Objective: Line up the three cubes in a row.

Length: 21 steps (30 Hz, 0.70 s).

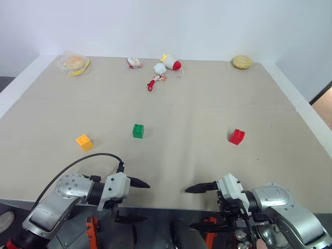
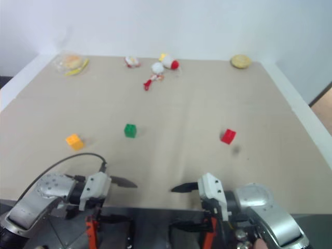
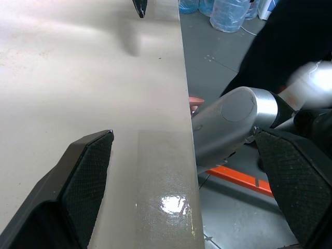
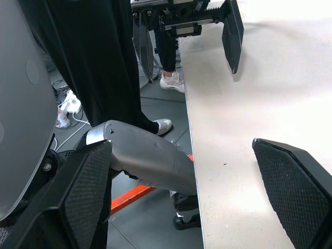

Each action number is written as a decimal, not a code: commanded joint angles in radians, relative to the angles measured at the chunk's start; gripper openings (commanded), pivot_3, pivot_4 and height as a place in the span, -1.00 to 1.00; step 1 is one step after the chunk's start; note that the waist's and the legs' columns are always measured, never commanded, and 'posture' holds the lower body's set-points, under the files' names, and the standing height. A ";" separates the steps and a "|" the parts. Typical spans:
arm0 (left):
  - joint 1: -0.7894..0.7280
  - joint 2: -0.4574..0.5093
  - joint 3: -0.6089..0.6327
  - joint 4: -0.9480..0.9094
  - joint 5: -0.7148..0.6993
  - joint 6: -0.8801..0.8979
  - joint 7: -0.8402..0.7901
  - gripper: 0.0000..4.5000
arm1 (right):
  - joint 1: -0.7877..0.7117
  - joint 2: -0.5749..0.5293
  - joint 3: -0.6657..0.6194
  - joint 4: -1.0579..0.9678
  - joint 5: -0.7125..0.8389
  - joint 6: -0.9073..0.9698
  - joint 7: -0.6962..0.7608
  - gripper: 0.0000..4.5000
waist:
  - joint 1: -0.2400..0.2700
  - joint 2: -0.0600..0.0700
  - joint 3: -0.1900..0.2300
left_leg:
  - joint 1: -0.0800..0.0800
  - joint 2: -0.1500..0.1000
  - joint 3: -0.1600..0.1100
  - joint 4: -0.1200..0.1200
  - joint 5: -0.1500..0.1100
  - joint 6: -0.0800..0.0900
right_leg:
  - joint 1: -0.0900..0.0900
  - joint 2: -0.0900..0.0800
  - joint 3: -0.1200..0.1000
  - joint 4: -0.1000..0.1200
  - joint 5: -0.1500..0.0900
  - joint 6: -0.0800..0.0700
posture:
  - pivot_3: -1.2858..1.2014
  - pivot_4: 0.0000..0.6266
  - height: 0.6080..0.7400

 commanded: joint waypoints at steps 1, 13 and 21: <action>-0.005 0.005 -0.003 -0.037 -0.009 -0.023 -0.021 0.98 | 0.002 -0.010 -0.014 -0.028 0.007 -0.011 0.006 1.00 | 0.000 0.000 0.000 | 0.000 0.000 0.000 0.000 0.000 0.000 | 0.000 0.000 0.000 0.000 0.000 0.000 | 0.03 -0.52 0.94; -0.061 -0.020 -0.028 -0.015 -0.009 -0.027 -0.054 0.98 | 0.018 -0.002 -0.033 -0.041 0.020 -0.012 -0.018 1.00 | 0.000 0.000 0.000 | 0.000 0.000 0.000 0.000 0.000 0.000 | 0.000 0.000 0.000 0.000 0.000 0.000 | 0.03 -0.52 0.94; -0.149 -0.101 0.023 0.023 -0.075 0.077 0.045 0.98 | -0.033 0.186 -0.169 -0.099 0.086 0.017 -0.336 1.00 | 0.000 0.000 0.000 | 0.000 0.000 0.000 0.001 0.000 0.000 | 0.001 0.000 -0.001 0.000 0.000 0.000 | 0.03 -0.52 0.94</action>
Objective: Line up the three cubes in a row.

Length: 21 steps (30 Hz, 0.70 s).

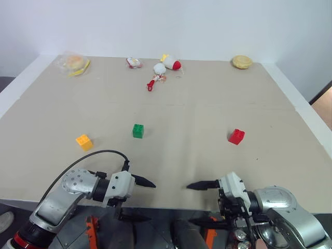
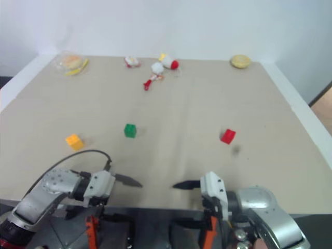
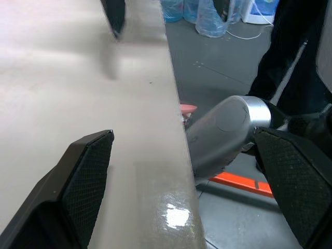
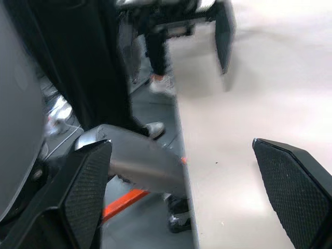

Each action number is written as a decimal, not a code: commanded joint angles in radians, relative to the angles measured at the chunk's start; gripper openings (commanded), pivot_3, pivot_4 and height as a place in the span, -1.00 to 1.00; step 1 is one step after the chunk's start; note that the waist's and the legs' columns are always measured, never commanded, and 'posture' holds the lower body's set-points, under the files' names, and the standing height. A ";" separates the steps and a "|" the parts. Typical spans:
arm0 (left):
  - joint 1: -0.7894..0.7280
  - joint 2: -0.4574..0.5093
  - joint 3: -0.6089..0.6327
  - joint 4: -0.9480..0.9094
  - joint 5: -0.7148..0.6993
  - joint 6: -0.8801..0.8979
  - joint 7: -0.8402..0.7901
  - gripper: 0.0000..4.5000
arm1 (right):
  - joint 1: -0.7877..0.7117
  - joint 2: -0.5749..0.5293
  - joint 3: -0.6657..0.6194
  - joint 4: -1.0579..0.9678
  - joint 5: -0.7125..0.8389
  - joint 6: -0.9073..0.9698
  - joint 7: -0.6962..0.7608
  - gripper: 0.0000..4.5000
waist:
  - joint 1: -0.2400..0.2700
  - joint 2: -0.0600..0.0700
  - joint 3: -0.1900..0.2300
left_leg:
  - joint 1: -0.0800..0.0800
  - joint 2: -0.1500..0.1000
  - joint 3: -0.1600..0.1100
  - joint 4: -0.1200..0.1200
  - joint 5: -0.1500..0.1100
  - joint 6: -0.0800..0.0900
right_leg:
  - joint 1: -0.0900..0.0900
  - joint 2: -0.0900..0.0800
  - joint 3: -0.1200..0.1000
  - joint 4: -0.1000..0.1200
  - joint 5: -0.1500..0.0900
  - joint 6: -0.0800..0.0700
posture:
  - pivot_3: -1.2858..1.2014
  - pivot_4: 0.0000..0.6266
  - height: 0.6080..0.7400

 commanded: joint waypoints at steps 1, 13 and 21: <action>-0.081 -0.059 0.061 0.009 -0.066 0.075 0.087 0.98 | -0.096 0.148 -0.109 -0.079 0.040 0.040 -0.309 1.00 | 0.000 0.000 0.000 | 0.000 0.000 0.000 0.001 0.000 0.000 | 0.000 0.000 0.000 0.000 0.000 0.000 | 0.03 -0.52 0.94; -0.330 -0.303 0.100 0.125 -0.108 0.165 0.277 0.98 | -0.440 0.637 -0.207 -0.053 -0.443 0.355 -1.367 1.00 | 0.001 0.000 -0.001 | -0.003 -0.001 -0.002 -0.001 0.002 0.001 | -0.002 0.002 0.001 0.001 0.004 0.001 | 0.03 -0.52 0.94; -0.428 -0.353 0.102 0.183 -0.106 0.163 0.300 0.98 | -0.472 0.669 -0.260 0.149 -0.515 0.390 -1.449 1.00 | -0.001 0.001 -0.001 | -0.003 -0.001 -0.004 -0.002 0.002 0.001 | -0.001 0.004 0.001 0.001 0.003 0.001 | 0.03 -0.52 0.94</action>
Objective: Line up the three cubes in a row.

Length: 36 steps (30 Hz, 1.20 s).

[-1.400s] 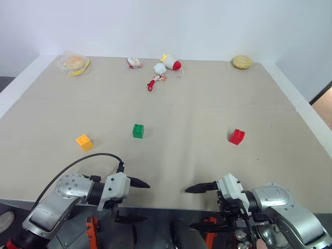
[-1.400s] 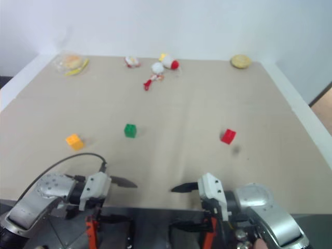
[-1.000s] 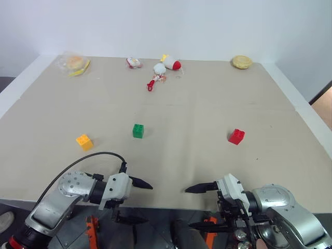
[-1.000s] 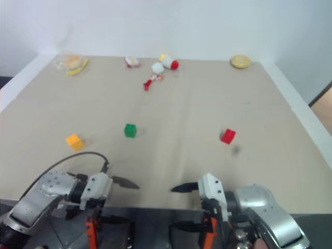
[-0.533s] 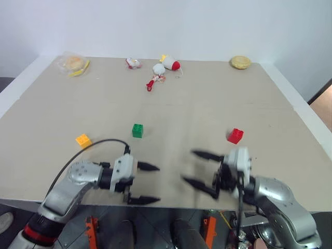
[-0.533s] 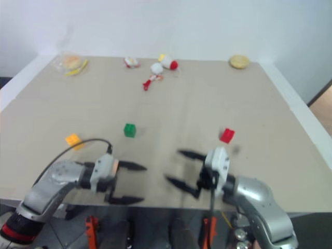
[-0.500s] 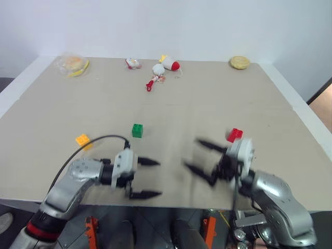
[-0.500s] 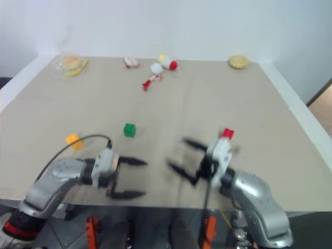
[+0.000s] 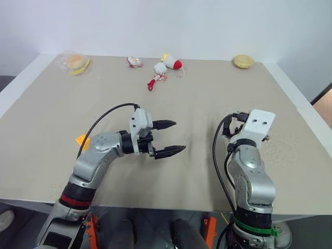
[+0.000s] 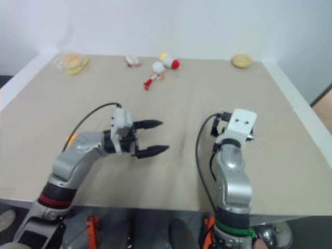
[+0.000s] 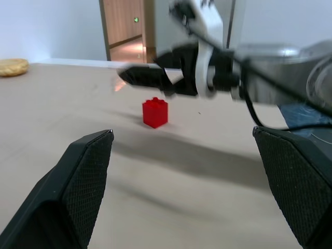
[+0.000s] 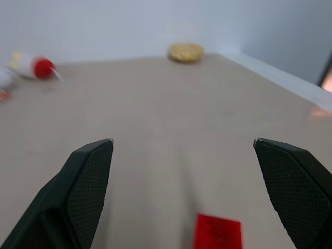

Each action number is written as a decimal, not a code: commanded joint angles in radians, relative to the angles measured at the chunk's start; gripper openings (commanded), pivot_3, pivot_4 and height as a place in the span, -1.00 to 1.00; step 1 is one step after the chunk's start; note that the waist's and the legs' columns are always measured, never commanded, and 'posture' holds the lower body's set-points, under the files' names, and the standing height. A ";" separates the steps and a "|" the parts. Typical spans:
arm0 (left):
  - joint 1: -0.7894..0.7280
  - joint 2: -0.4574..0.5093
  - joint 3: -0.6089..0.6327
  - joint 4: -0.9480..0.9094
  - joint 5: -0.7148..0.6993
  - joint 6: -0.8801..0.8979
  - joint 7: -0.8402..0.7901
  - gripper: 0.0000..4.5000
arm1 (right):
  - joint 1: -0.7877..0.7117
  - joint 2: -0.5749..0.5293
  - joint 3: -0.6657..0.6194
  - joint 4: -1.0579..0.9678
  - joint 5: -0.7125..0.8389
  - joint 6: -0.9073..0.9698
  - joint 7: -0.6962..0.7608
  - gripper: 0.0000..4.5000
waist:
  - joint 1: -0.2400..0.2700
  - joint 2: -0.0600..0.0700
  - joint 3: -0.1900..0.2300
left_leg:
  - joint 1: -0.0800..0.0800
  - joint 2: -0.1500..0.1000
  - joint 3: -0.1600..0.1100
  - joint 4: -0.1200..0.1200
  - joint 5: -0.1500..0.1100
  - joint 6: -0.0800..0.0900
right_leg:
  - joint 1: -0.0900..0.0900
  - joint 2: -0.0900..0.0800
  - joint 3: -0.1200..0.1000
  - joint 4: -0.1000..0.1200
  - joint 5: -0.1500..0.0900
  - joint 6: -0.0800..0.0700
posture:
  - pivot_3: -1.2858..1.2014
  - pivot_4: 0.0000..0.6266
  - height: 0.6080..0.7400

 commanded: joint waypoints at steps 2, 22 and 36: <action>-0.034 -0.031 0.018 -0.007 -0.007 -0.010 0.020 0.98 | -0.018 0.037 -0.059 0.092 0.000 -0.027 -0.037 1.00 | -0.001 0.000 0.000 | 0.000 0.000 0.000 0.000 0.000 0.000 | 0.000 0.000 0.000 0.000 0.000 0.000 | 0.03 -0.52 0.94; -0.028 -0.062 0.002 -0.023 0.006 -0.009 0.039 1.00 | -0.077 0.082 -0.135 0.235 0.043 -0.109 -0.049 -0.43 | -0.002 0.001 0.000 | 0.000 0.000 0.000 0.000 0.001 0.001 | 0.000 0.000 0.001 0.000 0.001 0.000 | 0.03 -0.52 0.94; 0.047 0.128 -0.005 -0.058 0.007 -0.057 -0.184 1.00 | -0.002 -0.467 0.014 0.142 0.465 -0.072 1.037 -0.43 | -0.005 0.004 0.002 | 0.002 0.000 0.003 0.000 0.001 0.002 | 0.001 0.000 0.003 0.000 0.001 0.001 | 0.03 -0.52 0.94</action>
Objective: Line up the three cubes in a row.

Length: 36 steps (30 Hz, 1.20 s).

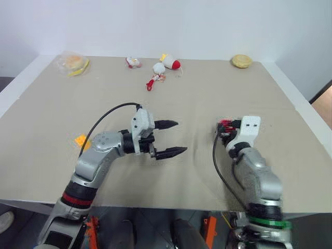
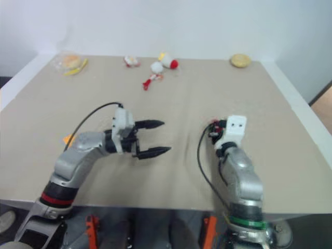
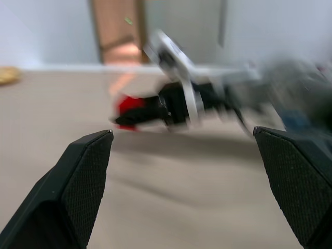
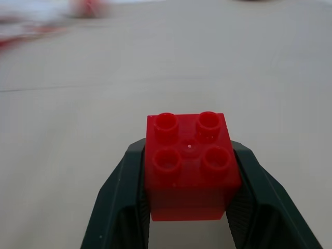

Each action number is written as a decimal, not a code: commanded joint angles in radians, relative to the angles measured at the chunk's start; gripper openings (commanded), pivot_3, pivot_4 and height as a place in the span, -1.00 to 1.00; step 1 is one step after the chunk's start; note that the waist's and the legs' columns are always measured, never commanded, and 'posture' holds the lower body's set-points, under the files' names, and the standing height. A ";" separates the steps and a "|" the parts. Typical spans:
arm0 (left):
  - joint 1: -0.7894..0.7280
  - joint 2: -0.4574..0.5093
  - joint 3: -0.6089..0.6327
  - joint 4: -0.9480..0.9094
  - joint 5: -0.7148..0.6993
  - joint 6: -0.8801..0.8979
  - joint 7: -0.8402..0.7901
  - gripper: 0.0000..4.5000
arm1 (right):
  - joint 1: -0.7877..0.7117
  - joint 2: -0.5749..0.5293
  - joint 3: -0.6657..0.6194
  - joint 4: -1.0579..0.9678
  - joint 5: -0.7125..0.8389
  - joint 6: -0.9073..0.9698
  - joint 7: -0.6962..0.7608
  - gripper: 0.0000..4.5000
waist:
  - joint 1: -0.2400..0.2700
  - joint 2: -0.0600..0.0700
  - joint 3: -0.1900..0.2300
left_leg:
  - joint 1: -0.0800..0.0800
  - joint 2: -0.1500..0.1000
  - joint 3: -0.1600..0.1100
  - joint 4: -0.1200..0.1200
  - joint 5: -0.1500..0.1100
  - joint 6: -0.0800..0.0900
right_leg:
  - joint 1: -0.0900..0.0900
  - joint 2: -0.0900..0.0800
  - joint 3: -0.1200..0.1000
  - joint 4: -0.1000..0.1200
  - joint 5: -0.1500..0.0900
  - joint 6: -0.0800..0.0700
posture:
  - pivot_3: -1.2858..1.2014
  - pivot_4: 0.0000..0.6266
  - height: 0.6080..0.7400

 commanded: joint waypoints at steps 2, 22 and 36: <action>0.038 0.085 0.004 -0.043 -0.017 -0.039 -0.126 1.00 | 0.014 -0.202 0.065 -0.107 0.205 0.013 0.485 -0.43 | 0.000 0.000 0.000 | 0.000 0.000 -0.001 -0.001 0.000 0.001 | 0.000 0.001 -0.001 0.000 -0.001 -0.001 | 0.03 -0.52 0.94; 0.142 0.195 0.017 -0.078 -0.009 -0.080 -0.241 1.00 | -0.055 -0.306 0.363 0.156 0.013 -0.354 0.932 -0.43 | 0.004 -0.002 0.001 | -0.001 0.001 0.001 0.001 -0.001 0.000 | -0.002 -0.001 -0.002 0.000 -0.001 -0.002 | 0.03 -0.52 0.94; 0.164 0.167 0.050 -0.102 -0.039 -0.048 -0.152 1.00 | -0.048 -0.311 0.318 0.117 0.057 -0.378 0.954 0.99 | 0.005 -0.002 0.001 | -0.001 0.001 0.001 0.001 -0.001 0.000 | -0.002 -0.001 -0.002 0.000 -0.001 -0.001 | 0.03 -0.52 0.94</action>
